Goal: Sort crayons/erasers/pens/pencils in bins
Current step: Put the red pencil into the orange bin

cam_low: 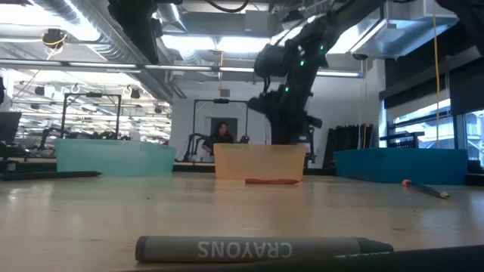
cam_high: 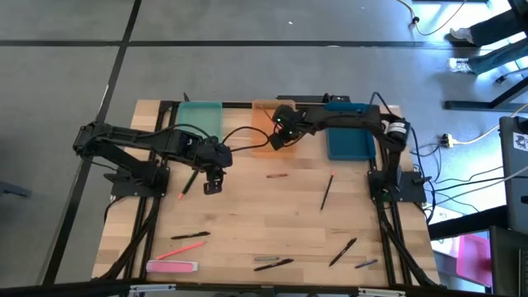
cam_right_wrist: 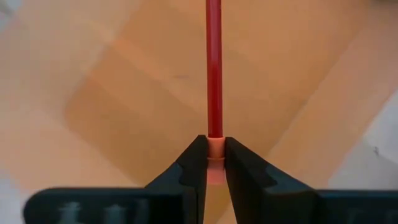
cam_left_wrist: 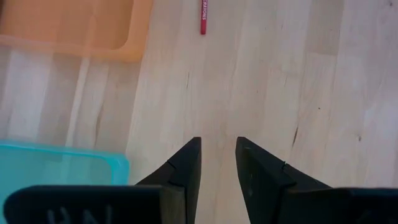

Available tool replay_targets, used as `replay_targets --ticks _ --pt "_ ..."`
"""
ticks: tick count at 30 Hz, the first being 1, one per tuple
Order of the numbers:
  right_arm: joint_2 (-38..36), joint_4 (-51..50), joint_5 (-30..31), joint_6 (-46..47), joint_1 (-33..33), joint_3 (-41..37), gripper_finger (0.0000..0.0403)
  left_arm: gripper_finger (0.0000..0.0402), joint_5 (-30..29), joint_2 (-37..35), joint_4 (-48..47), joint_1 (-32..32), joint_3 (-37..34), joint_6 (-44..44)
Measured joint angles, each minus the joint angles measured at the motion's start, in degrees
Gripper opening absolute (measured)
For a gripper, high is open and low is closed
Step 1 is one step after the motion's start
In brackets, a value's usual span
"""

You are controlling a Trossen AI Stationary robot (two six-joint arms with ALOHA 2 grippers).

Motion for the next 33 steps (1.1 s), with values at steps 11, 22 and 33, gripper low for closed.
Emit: replay_targets --ticks 11,22,33 --pt "4.75 1.47 -0.45 -0.30 -1.26 -0.02 0.0056 0.0092 0.00 0.00 0.00 0.02 0.01 0.03" --pt "4.71 3.23 -2.39 1.28 -1.26 -0.02 0.0057 0.0092 0.00 0.02 0.00 0.02 0.00 0.01" --pt "4.71 3.64 -1.10 -0.06 -1.28 -0.02 0.0092 0.0092 0.00 0.02 -0.02 0.02 -0.01 -0.05"
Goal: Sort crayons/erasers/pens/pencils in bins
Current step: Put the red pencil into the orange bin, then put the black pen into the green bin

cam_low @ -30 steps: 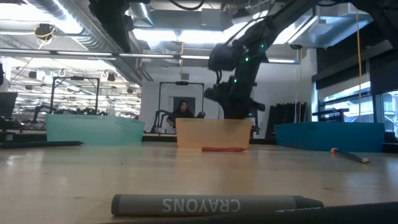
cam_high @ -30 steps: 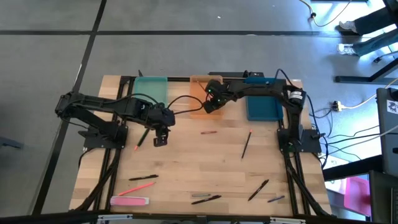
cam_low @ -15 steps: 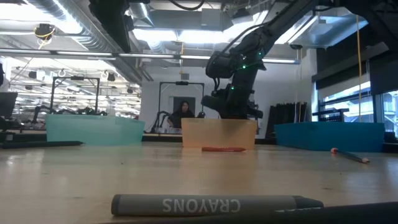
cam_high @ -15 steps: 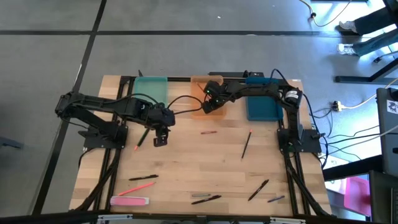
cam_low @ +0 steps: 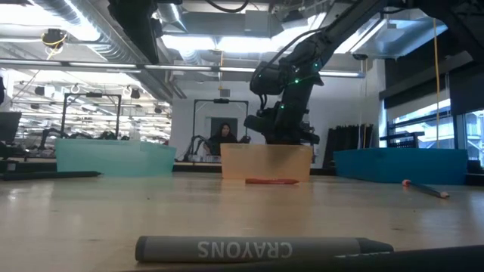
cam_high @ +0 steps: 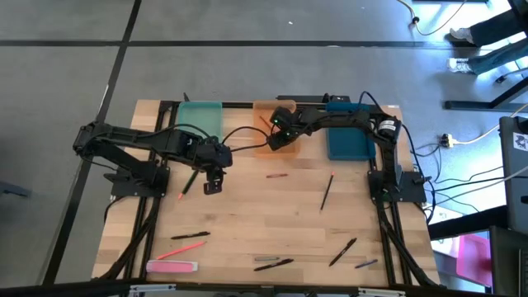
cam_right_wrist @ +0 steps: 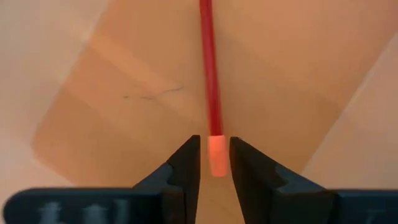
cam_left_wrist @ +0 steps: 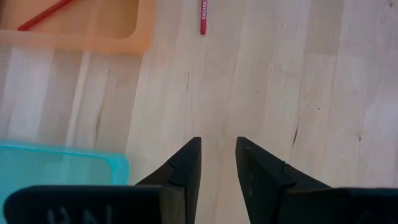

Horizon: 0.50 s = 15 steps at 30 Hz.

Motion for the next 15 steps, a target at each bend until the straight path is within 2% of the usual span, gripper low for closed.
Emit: replay_targets --ticks 9,15 --pt "-3.44 0.87 1.34 -6.11 0.79 0.04 0.0093 0.0092 -0.62 0.00 -2.48 -0.02 0.00 -8.23" --pt "-10.47 -1.46 6.76 -18.17 4.75 0.07 0.0094 0.0092 -7.32 0.00 -5.98 -0.07 -0.02 -17.39"
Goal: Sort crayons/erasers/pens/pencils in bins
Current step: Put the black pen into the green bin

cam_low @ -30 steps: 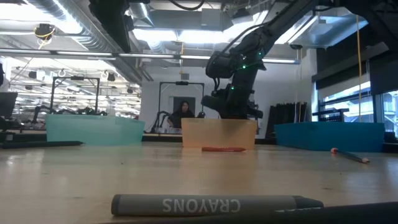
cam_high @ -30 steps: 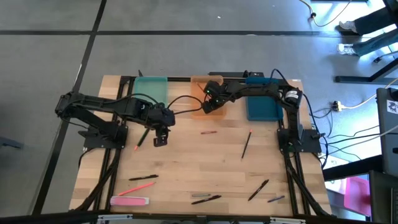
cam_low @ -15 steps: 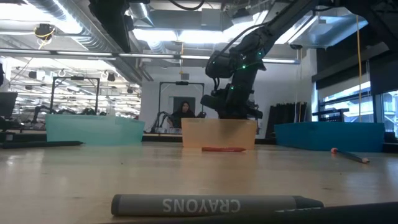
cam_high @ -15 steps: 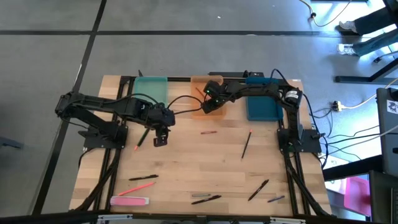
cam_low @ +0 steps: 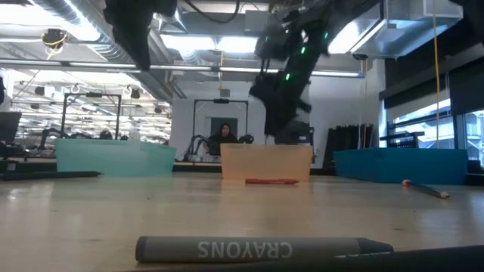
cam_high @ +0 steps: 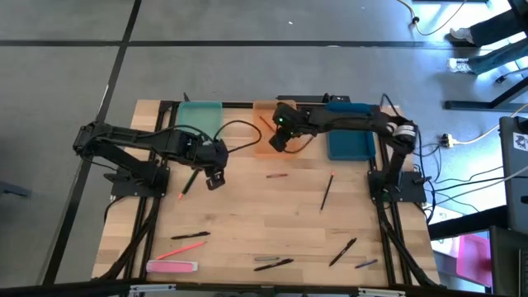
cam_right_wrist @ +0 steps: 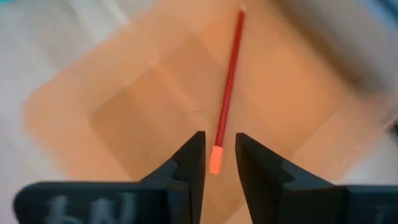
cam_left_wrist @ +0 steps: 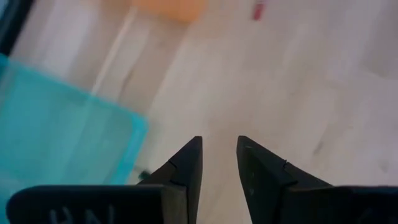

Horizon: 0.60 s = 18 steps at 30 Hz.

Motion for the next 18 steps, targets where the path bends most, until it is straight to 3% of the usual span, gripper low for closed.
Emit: replay_targets --ticks 10,18 --pt "-7.85 -10.82 -0.19 -20.84 12.68 0.09 0.0094 0.0092 -0.54 -0.30 0.04 0.00 -5.61 -8.57" --pt "-8.14 -19.61 -0.45 -14.04 20.33 0.05 0.0094 0.0092 2.86 -0.31 0.29 -1.09 -8.74 -13.07"
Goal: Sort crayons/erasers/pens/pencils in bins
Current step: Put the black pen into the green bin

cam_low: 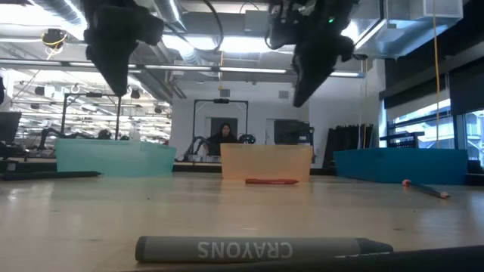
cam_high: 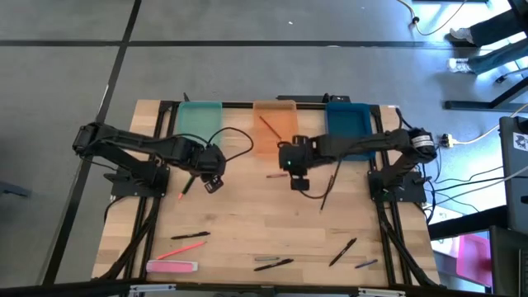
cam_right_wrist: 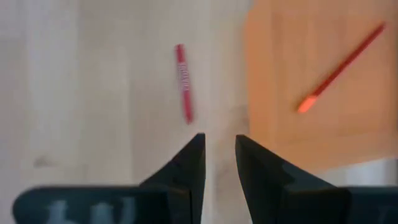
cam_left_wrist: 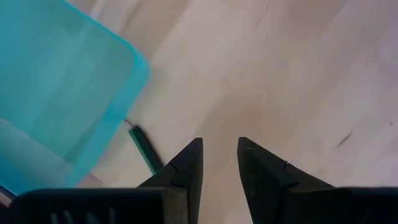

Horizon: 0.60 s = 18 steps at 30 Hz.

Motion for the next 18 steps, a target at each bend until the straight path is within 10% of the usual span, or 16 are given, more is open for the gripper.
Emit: replay_targets --ticks 18 --pt "-0.47 -0.36 -0.03 4.23 8.10 -0.01 0.0094 0.0092 11.36 0.00 4.89 -21.99 -6.04 0.37"
